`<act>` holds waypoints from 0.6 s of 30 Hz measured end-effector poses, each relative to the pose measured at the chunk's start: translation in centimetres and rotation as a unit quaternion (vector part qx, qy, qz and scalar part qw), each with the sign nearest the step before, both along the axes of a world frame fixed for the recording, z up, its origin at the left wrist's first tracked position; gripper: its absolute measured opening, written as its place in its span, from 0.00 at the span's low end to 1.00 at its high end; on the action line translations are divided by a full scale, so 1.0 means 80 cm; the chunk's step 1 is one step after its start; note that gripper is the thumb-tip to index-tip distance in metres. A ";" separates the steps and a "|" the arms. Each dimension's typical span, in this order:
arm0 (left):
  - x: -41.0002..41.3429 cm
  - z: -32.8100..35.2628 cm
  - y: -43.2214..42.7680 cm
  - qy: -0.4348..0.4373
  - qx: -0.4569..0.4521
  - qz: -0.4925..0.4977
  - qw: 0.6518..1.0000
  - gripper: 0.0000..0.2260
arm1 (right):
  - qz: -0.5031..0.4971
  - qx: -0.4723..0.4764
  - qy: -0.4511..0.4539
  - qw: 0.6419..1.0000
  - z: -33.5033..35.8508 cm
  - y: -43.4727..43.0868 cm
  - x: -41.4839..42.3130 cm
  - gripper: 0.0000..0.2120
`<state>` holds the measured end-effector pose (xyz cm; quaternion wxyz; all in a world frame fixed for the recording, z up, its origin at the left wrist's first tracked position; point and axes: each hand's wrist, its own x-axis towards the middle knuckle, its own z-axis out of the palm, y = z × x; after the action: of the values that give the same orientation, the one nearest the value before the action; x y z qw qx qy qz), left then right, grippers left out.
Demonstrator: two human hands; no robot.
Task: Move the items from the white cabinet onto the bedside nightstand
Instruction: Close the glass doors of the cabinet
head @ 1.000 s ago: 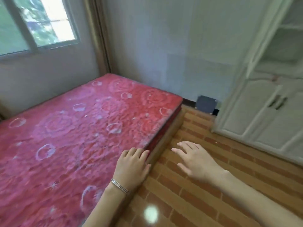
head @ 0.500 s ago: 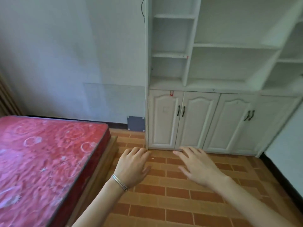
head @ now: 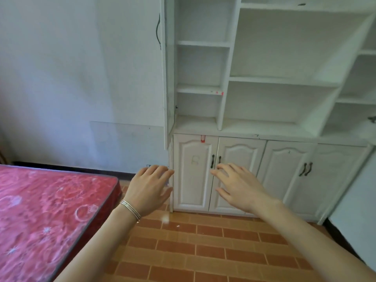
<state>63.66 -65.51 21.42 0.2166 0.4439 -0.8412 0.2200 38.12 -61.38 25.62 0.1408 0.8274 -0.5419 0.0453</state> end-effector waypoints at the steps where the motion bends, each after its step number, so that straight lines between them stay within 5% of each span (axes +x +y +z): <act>1: 0.007 0.003 -0.014 0.002 -0.001 -0.002 1.000 0.18 | 0.005 -0.007 0.000 1.000 0.003 -0.014 0.006 0.23; 18: 0.125 0.095 -0.270 -0.002 -0.081 -0.041 0.996 0.19 | 0.017 -0.134 -0.023 0.991 0.120 -0.286 0.100 0.21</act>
<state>73.63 -87.15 29.04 0.2591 0.3897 -0.8384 0.2793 46.12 -84.23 35.23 0.2373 0.8090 -0.5195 0.1392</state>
